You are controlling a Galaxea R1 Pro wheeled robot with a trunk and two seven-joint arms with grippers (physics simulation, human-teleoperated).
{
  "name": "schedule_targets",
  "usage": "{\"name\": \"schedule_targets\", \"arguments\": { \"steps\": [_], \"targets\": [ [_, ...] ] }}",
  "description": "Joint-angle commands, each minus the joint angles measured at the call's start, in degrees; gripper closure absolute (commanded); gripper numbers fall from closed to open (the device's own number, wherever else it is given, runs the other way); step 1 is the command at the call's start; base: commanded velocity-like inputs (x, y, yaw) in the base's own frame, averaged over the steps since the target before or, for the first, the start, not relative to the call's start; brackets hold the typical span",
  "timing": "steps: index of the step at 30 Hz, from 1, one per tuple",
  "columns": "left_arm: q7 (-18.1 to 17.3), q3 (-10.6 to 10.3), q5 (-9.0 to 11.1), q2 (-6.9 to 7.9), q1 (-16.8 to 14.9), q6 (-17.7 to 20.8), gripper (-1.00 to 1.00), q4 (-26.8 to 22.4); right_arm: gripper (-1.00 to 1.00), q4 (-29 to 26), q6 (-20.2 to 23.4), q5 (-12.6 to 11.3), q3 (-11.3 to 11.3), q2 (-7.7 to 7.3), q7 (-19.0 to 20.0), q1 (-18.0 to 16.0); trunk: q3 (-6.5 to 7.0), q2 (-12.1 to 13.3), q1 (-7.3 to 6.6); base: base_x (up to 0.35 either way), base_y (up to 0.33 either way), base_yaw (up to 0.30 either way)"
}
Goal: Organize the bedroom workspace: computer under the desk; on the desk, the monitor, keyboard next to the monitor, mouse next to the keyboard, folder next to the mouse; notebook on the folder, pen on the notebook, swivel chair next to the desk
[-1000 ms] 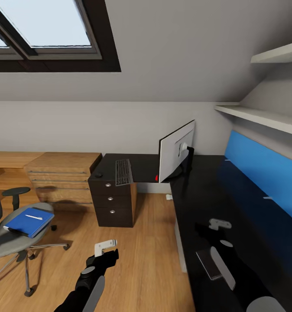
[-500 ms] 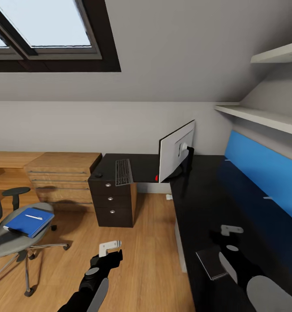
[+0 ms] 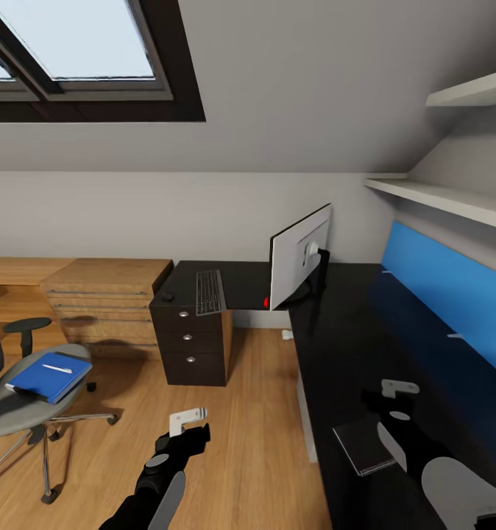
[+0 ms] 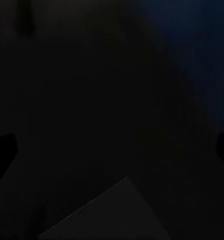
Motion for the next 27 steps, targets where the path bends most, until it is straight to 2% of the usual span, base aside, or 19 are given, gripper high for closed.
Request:
{"name": "schedule_targets", "arguments": {
  "steps": [1, 6, 11, 27],
  "targets": [
    [0.52, -0.11, 0.68, -0.1, -0.05, 0.13, -1.0, -0.11, -1.0, 0.04, 0.03, -0.6, 0.47, -0.06, -0.28, -0.1, -0.27, -0.48, 0.24, 0.0, 0.0, 0.0],
    [0.61, 0.03, 0.91, -1.47, -0.05, 0.13, -1.0, -0.22, -1.0, 0.07, 1.02, -0.62, 0.47, -0.1, -0.28, -0.24, -1.16, -2.49, 1.33, 0.0, 0.0, 0.0],
    [0.64, 0.13, 0.93, -2.17, -0.05, 0.13, -1.0, -0.24, -1.0, 0.08, 1.32, -0.62, 0.47, -0.11, -0.28, -0.28, -2.06, -4.49, 2.43, 0.0, 0.0, 0.0],
    [0.65, 0.25, 0.94, -2.39, -0.05, 0.13, -1.0, -0.24, -1.0, 0.08, 1.83, -0.62, 0.47, -0.11, -0.34, -0.29, -4.93, -10.91, 5.95, 0.0, 0.0, 0.0]
  ]
}}
